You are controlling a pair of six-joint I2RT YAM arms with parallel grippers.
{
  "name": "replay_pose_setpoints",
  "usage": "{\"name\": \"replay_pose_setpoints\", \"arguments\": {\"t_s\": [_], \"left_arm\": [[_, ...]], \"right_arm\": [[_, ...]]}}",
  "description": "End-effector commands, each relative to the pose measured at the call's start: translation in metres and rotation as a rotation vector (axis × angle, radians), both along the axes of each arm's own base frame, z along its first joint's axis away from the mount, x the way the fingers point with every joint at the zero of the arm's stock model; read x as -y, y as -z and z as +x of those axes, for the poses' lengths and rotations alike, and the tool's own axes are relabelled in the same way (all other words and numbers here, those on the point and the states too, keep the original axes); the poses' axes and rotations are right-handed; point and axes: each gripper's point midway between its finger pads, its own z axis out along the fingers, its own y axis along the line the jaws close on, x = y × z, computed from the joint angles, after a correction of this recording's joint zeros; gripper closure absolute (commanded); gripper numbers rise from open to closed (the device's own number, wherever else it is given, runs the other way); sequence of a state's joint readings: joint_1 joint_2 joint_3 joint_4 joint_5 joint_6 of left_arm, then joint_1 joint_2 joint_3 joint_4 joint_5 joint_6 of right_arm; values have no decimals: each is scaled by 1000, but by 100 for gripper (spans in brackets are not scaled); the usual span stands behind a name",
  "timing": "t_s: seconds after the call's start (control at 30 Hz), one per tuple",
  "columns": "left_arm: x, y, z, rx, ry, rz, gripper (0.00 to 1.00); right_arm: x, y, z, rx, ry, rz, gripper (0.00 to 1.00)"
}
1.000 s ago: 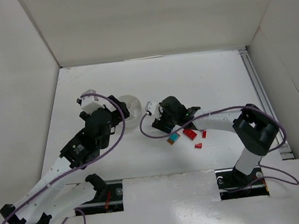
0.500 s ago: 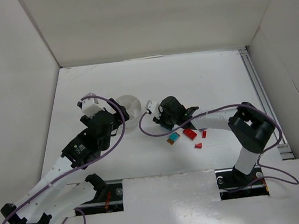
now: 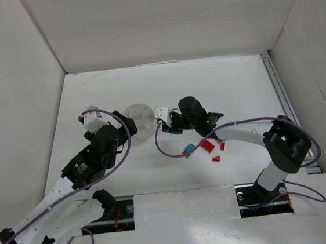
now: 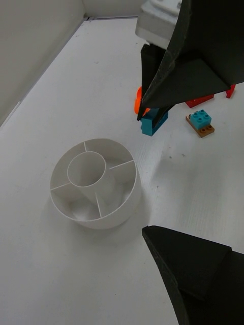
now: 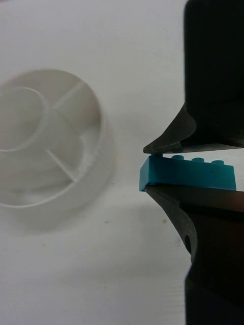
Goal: Sort the legos into containers by color
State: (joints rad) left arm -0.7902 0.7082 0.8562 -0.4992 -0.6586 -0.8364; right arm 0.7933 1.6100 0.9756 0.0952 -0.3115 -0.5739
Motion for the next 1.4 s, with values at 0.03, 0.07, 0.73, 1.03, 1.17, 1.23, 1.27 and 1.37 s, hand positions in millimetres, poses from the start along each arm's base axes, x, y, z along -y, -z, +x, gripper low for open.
{"name": "replay_pose_setpoints", "arguments": {"t_s": [0.03, 0.07, 0.73, 1.03, 1.17, 1.23, 1.27, 1.37], "left_arm": [[-6, -7, -6, 13, -22, -54, 0], [-7, -8, -7, 6, -28, -64, 0], [-15, 36, 2, -153, -110, -35, 0], [-49, 43, 17, -165, -185, -103, 0], [-61, 41, 13, -161, -248, -114, 0], [-63, 44, 11, -173, -267, -116, 0], [-65, 43, 11, -169, -276, -111, 0], [-65, 43, 11, -169, -276, -111, 0]], "right_arm": [[-49, -115, 7, 260, -204, 272, 97], [-57, -126, 14, 283, -204, 291, 97], [-131, -177, 48, 291, -280, 657, 95], [-154, -153, 35, 219, -364, 650, 95], [-162, -148, 22, 193, -392, 649, 95], [-164, -140, 17, 181, -389, 642, 95], [-167, -139, 13, 178, -398, 643, 95], [-164, -128, 12, 164, -386, 631, 95]]}}
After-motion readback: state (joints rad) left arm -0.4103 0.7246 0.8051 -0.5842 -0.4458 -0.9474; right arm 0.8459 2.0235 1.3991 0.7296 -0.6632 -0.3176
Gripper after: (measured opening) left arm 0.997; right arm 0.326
